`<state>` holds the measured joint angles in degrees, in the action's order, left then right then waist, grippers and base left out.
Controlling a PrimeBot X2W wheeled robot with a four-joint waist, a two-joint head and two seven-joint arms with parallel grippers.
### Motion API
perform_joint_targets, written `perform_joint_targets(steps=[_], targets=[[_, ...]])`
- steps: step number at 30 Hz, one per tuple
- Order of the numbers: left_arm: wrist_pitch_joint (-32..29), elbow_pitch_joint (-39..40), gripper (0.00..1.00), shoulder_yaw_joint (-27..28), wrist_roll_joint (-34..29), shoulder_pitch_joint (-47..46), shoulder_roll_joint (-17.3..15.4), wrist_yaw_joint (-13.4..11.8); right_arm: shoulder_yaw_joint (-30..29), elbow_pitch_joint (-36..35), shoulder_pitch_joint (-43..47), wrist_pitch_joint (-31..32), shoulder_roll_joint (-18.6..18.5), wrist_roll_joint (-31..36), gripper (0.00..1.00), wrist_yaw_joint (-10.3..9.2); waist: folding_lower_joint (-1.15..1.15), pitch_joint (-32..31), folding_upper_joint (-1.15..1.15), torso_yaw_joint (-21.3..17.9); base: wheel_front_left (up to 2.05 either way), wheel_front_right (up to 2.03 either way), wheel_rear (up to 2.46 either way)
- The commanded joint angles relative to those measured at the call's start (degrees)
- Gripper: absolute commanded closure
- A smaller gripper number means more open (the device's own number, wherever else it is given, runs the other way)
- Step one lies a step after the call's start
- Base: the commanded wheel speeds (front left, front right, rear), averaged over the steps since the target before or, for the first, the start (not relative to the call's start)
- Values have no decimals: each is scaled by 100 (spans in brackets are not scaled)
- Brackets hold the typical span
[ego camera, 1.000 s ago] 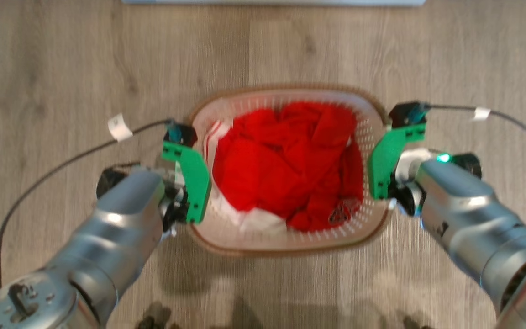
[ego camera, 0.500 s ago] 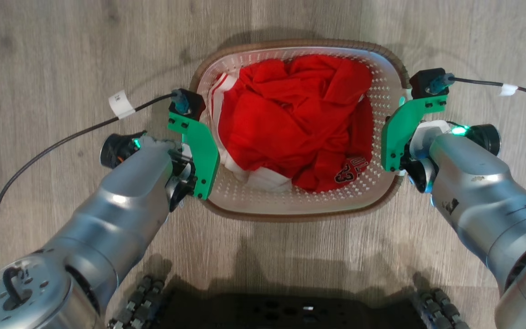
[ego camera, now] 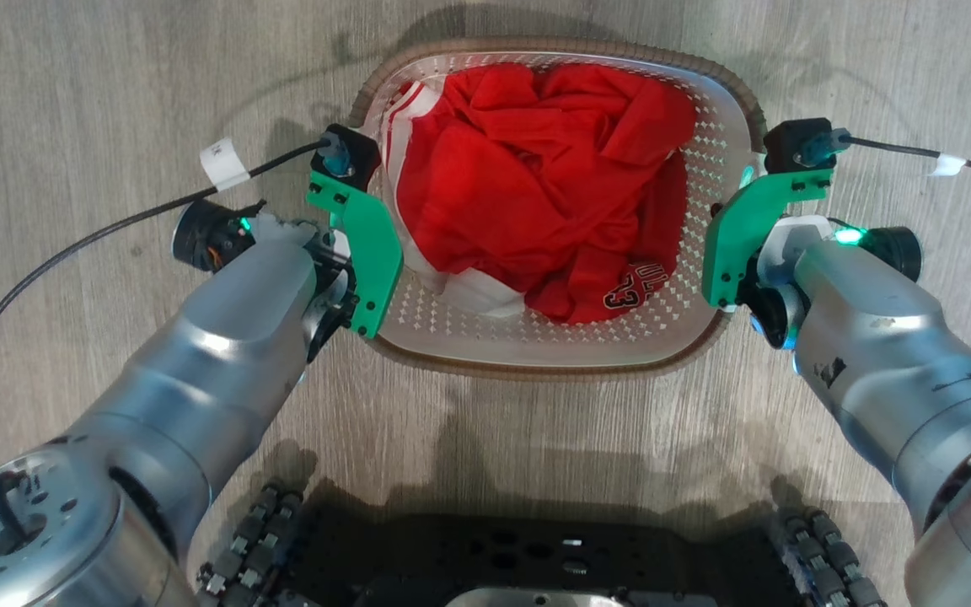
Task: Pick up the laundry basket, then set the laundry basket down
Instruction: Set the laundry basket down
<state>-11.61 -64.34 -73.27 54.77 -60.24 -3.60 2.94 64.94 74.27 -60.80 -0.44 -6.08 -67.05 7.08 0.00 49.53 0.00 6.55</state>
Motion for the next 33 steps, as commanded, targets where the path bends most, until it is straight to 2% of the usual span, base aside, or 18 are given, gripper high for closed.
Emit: perform_joint_targets(steps=[1,8,12,13,14,15,16,17,24,33], targets=[[6,234,100,-7,-118,-47,72,84,58,-84,114,-62,240,36,100,41,0,31,0,0,0,0,0],[-27,303,100,-7,-79,-78,72,28,19,-58,34,-115,208,39,100,41,0,105,0,30,0,0,0],[-33,308,100,-7,-46,-63,72,-105,17,-48,20,-122,198,55,100,41,0,102,0,42,0,0,0],[-26,305,69,-7,-49,-59,72,-149,15,-46,17,-124,196,59,100,41,0,98,0,45,0,0,0],[-1,300,3,-7,-69,-59,72,-200,10,-44,10,-144,189,66,100,41,0,93,0,47,0,0,0],[22,283,0,-7,-58,-54,72,-268,-2,-42,3,-180,179,70,74,41,0,86,0,48,0,0,0],[46,277,0,-7,-40,-54,72,-325,-2,-40,-2,-219,172,87,49,41,0,77,0,52,0,0,0],[56,274,0,-7,-55,-58,72,-349,-7,-39,-3,-251,168,96,0,41,0,66,0,55,0,0,0],[139,124,0,-8,-197,-90,72,-600,-62,-34,49,-152,78,141,0,41,0,-34,0,68,0,0,0],[106,73,0,-8,-256,16,72,-656,-212,-33,203,-31,10,222,0,41,0,-307,0,64,0,0,0]])
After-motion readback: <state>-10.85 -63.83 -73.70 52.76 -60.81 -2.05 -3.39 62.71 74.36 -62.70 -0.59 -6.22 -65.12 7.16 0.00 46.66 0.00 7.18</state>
